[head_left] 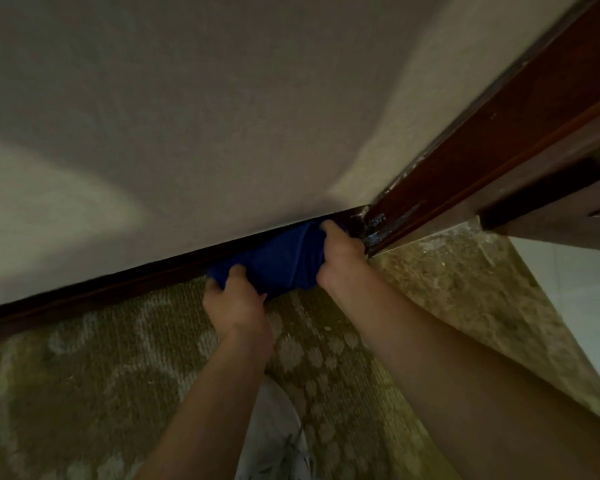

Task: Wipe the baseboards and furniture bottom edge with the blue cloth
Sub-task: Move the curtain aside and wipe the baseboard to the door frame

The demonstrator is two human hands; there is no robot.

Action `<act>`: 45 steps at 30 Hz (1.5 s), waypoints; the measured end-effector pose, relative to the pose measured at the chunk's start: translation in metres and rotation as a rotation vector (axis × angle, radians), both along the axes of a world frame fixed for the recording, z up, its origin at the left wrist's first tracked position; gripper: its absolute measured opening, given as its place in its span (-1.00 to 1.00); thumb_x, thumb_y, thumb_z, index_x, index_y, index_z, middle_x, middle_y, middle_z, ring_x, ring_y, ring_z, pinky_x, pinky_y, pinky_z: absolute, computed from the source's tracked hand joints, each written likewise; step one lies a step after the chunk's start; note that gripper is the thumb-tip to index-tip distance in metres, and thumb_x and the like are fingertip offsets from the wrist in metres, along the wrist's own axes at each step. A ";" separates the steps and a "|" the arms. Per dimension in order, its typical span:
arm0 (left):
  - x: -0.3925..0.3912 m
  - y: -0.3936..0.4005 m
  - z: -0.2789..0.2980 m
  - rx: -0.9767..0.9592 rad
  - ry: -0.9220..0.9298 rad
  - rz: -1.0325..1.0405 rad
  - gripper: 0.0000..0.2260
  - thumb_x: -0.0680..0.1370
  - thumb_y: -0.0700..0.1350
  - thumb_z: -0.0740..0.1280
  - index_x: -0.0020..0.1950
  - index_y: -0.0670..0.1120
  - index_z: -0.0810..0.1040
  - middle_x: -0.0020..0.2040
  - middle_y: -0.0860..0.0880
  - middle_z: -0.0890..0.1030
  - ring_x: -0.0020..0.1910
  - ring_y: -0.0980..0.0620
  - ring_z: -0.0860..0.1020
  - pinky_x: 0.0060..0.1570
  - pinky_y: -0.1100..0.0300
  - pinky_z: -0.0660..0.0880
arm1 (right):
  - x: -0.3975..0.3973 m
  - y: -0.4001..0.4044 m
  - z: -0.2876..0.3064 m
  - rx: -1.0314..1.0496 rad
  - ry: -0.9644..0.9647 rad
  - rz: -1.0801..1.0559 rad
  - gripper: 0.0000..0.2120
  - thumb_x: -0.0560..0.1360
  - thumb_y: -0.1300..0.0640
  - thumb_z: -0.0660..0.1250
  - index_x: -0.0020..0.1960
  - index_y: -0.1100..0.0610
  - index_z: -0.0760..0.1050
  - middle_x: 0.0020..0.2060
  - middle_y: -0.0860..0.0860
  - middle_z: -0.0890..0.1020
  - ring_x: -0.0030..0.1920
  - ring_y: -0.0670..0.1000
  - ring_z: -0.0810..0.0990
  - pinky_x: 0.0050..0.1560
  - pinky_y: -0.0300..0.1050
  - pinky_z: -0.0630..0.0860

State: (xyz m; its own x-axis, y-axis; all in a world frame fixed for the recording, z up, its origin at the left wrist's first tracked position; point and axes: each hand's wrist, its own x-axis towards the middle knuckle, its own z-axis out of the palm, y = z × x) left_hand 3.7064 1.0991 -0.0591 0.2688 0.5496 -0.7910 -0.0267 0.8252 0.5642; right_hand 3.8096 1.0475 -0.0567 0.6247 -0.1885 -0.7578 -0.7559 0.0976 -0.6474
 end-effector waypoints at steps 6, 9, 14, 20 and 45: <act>0.034 -0.020 0.009 -0.072 -0.020 -0.096 -0.43 0.64 -0.25 0.21 0.59 -0.04 0.07 0.52 -0.12 0.28 0.41 -0.15 0.39 0.17 0.06 0.51 | 0.030 -0.018 0.008 -0.010 -0.034 -0.183 -0.39 0.50 0.12 0.39 0.48 0.17 0.26 0.35 0.10 0.45 0.23 0.12 0.48 0.33 0.06 0.43; 0.029 -0.021 0.004 -0.042 -0.009 -0.048 -0.48 0.63 -0.25 0.23 0.57 -0.07 0.16 0.46 -0.15 0.37 0.33 -0.13 0.47 0.08 0.09 0.55 | 0.023 -0.015 0.004 -0.022 -0.046 -0.197 -0.48 0.51 0.09 0.37 0.42 0.19 0.34 0.09 0.03 0.51 0.01 0.05 0.48 0.18 -0.12 0.41; -0.013 -0.013 0.000 0.212 0.161 -0.092 -0.68 0.62 -0.21 0.28 0.37 -0.07 0.43 0.18 0.00 0.58 0.13 -0.01 0.60 0.11 0.05 0.53 | -0.018 -0.021 -0.028 0.107 0.135 -0.040 -0.43 0.48 0.01 0.38 0.42 0.14 0.30 0.23 0.10 0.51 0.17 0.16 0.54 0.26 0.16 0.50; 0.032 -0.037 0.004 0.227 0.077 -0.466 -0.52 0.57 -0.14 0.36 0.47 -0.04 0.34 0.27 0.01 0.54 0.15 0.00 0.60 0.11 0.04 0.55 | -0.027 -0.082 -0.047 0.257 0.195 -0.237 -0.53 0.53 0.07 0.34 0.38 0.18 0.33 0.12 0.13 0.57 -0.02 0.14 0.62 -0.19 0.00 0.62; 0.114 -0.079 -0.017 0.802 0.196 -1.100 -0.79 0.63 -0.11 0.25 -0.20 -0.07 0.50 -0.34 0.04 0.48 -0.36 0.11 0.48 -0.31 0.17 0.45 | -0.024 -0.102 -0.044 0.251 0.107 -0.333 -0.64 0.63 0.12 0.15 0.33 0.31 0.42 -0.12 0.09 0.58 -0.20 0.04 0.55 -0.16 -0.05 0.51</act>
